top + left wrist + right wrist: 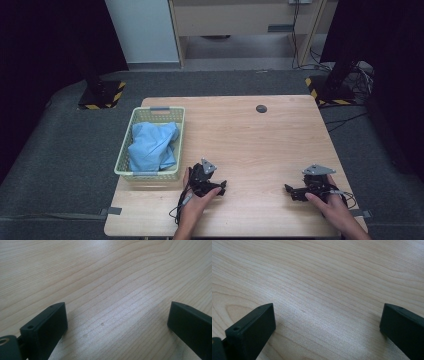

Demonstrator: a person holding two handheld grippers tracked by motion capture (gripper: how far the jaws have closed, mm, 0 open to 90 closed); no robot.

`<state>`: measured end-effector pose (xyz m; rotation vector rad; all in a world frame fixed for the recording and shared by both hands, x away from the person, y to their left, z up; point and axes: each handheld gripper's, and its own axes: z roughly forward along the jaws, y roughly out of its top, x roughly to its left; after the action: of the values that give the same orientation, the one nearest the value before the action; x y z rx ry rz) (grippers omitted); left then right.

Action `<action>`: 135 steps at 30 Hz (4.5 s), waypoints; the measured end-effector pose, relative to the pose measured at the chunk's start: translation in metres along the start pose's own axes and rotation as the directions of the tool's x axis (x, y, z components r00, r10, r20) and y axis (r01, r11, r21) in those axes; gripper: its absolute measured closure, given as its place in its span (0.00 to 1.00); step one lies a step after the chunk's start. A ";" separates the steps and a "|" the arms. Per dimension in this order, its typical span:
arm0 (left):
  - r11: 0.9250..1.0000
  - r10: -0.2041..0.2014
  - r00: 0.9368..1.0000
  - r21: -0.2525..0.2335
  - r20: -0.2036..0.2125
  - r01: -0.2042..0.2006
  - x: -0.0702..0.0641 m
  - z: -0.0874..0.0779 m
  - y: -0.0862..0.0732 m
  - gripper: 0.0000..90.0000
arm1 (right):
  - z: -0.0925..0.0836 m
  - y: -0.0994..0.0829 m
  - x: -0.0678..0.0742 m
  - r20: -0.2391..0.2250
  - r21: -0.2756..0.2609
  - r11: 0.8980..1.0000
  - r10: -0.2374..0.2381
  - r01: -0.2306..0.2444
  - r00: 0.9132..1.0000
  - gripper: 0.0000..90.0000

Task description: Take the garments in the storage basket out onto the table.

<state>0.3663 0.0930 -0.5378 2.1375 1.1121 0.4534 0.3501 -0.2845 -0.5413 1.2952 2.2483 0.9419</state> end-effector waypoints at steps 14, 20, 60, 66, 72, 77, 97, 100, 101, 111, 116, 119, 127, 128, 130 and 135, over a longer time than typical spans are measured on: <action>1.000 0.009 1.000 0.011 0.026 -0.009 -0.002 -0.004 0.003 0.05 | 0.001 0.001 0.001 -0.005 0.000 1.000 -0.005 0.005 1.000 0.01; 0.999 0.032 0.999 0.023 0.033 -0.033 -0.007 -0.010 0.004 0.05 | 0.001 0.001 0.001 -0.005 0.000 1.000 -0.005 0.005 1.000 0.01; 0.997 0.081 0.992 -0.001 0.099 -0.081 -0.023 -0.055 0.025 0.06 | 0.001 0.001 0.002 -0.019 0.000 1.000 -0.018 0.018 1.000 0.01; 0.997 0.080 0.992 -0.009 0.096 -0.080 -0.022 -0.064 0.030 0.05 | 0.001 0.001 0.002 -0.021 0.000 1.000 -0.019 0.019 1.000 0.01; 0.996 0.089 0.991 -0.010 0.102 -0.088 -0.021 -0.071 0.033 0.05 | 0.001 0.001 0.002 -0.021 0.000 1.000 -0.019 0.019 1.000 0.01; 0.995 0.095 0.990 -0.017 0.105 -0.094 -0.022 -0.077 0.036 0.05 | 0.001 0.001 0.002 -0.020 0.000 1.000 -0.018 0.018 1.000 0.01; 0.996 0.087 0.991 -0.046 0.100 -0.083 -0.021 -0.088 0.041 0.05 | 0.001 0.001 0.002 -0.019 -0.001 1.000 -0.017 0.017 1.000 0.01; 0.995 0.091 0.991 -0.043 0.101 -0.087 -0.022 -0.086 0.041 0.04 | 0.001 0.001 0.002 -0.019 0.000 1.000 -0.018 0.018 1.000 0.01; 0.995 0.094 0.990 -0.042 0.102 -0.090 -0.023 -0.086 0.041 0.04 | 0.001 0.001 0.002 -0.019 0.000 1.000 -0.018 0.018 1.000 0.01; 0.995 0.098 0.991 -0.044 0.096 -0.094 -0.021 -0.092 0.043 0.04 | 0.001 0.001 0.002 -0.019 0.001 1.000 -0.018 0.018 1.000 0.01; 0.994 0.096 0.991 -0.058 0.092 -0.091 -0.019 -0.098 0.046 0.04 | 0.001 0.001 0.003 -0.019 0.001 1.000 -0.017 0.017 1.000 0.01; 0.994 0.097 0.991 -0.063 0.090 -0.091 -0.017 -0.102 0.047 0.04 | 0.001 0.001 0.003 -0.019 0.001 1.000 -0.018 0.018 1.000 0.01; 0.994 0.094 0.992 -0.061 0.080 -0.089 -0.011 -0.111 0.049 0.04 | 0.001 0.001 0.003 -0.019 0.001 1.000 -0.018 0.018 1.000 0.01; 0.994 0.094 0.993 -0.060 0.078 -0.090 -0.010 -0.112 0.049 0.04 | 0.001 0.001 0.003 -0.019 0.001 1.000 -0.017 0.017 1.000 0.01; 0.994 0.095 0.993 -0.059 0.075 -0.091 -0.008 -0.113 0.049 0.04 | 0.001 0.001 0.003 -0.019 0.001 1.000 -0.018 0.018 1.000 0.01; 0.993 0.113 0.991 -0.045 0.075 -0.109 -0.005 -0.117 0.050 0.04 | 0.001 0.001 0.003 -0.019 0.001 1.000 -0.018 0.018 1.000 0.01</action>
<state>0.3255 0.1160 -0.4199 2.1700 0.9371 0.4367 0.3497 -0.2816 -0.5413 1.2695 2.2710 0.9511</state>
